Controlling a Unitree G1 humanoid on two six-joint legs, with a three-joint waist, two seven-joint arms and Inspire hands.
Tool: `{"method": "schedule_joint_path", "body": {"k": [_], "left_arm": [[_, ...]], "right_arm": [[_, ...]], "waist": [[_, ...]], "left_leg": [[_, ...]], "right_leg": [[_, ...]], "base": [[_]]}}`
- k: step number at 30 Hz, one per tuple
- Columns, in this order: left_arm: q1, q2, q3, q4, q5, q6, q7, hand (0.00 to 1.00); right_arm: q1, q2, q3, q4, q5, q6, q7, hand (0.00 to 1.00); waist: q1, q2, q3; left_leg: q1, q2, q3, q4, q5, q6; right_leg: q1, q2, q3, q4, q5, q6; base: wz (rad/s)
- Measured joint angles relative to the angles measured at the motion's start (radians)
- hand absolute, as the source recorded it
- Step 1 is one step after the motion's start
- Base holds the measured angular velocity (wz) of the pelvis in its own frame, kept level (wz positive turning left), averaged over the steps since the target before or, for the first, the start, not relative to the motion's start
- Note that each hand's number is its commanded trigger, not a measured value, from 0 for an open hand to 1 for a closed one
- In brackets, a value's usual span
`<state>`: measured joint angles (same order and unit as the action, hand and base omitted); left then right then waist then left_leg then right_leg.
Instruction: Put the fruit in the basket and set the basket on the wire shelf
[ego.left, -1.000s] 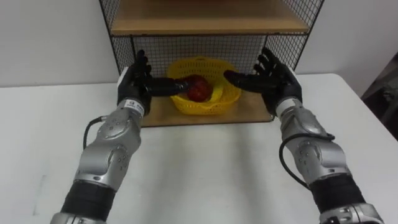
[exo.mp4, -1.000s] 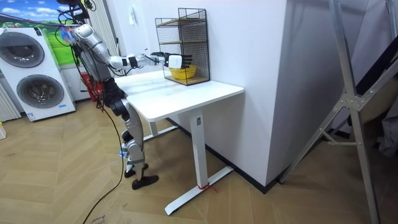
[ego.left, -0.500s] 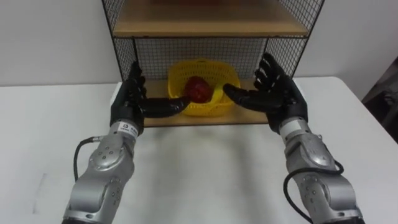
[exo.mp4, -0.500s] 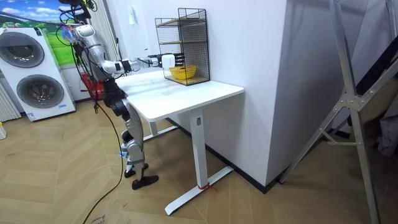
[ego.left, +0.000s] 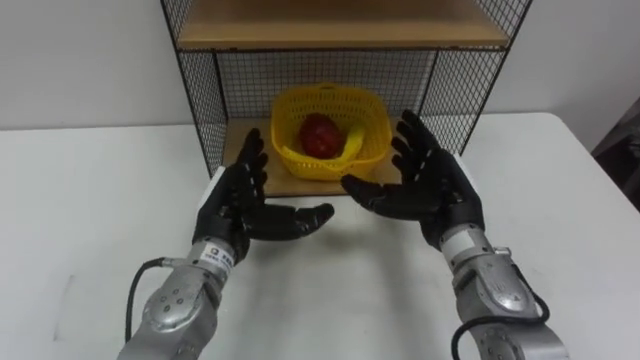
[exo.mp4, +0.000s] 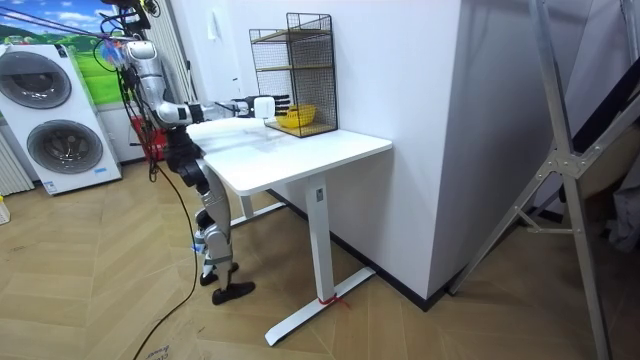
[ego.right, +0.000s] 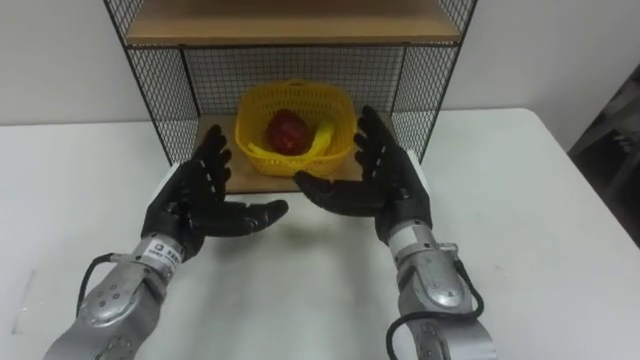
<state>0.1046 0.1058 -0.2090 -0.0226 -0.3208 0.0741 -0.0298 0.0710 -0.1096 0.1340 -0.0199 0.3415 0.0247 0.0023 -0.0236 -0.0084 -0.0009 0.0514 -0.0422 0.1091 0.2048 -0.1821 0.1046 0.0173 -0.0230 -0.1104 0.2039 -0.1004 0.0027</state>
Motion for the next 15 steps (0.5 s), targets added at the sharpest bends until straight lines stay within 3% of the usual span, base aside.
{"method": "schedule_joint_path", "body": {"k": [2,5,10,15], "left_arm": [[0.051,0.007,0.000,-0.012,-0.002,-0.030,-0.034,0.00],[0.108,0.023,-0.002,-0.037,-0.002,-0.057,-0.060,0.00],[0.160,0.040,0.001,-0.070,-0.002,-0.088,-0.070,0.00],[0.168,0.039,0.024,-0.078,-0.001,-0.158,-0.069,0.00]], "right_arm": [[0.034,-0.001,0.000,-0.001,-0.012,-0.037,0.026,0.00],[0.078,-0.009,0.000,-0.001,-0.012,-0.059,0.044,0.00],[0.116,-0.022,-0.001,-0.001,-0.012,-0.079,0.046,0.00],[0.122,-0.022,-0.015,-0.027,-0.042,-0.119,0.044,0.00]], "waist": [[0.000,0.001,-0.0015],[-0.001,0.001,-0.0017],[-0.002,-0.004,-0.0002],[0.001,-0.005,0.0025]], "left_leg": [[0.003,0.000,0.000,-0.001,0.001,-0.001],[0.004,0.000,0.000,-0.001,0.001,-0.001],[-0.005,-0.001,-0.001,-0.001,0.001,-0.001],[-0.007,-0.001,-0.001,-0.001,0.001,-0.001]], "right_leg": [[0.003,-0.001,-0.001,0.000,0.000,0.000],[0.004,-0.002,0.000,0.002,-0.001,-0.001],[0.001,-0.002,0.000,-0.001,-0.002,0.000],[-0.006,0.001,0.001,0.000,-0.004,0.000]], "base": [[0.00],[0.00],[0.00],[0.00]]}}
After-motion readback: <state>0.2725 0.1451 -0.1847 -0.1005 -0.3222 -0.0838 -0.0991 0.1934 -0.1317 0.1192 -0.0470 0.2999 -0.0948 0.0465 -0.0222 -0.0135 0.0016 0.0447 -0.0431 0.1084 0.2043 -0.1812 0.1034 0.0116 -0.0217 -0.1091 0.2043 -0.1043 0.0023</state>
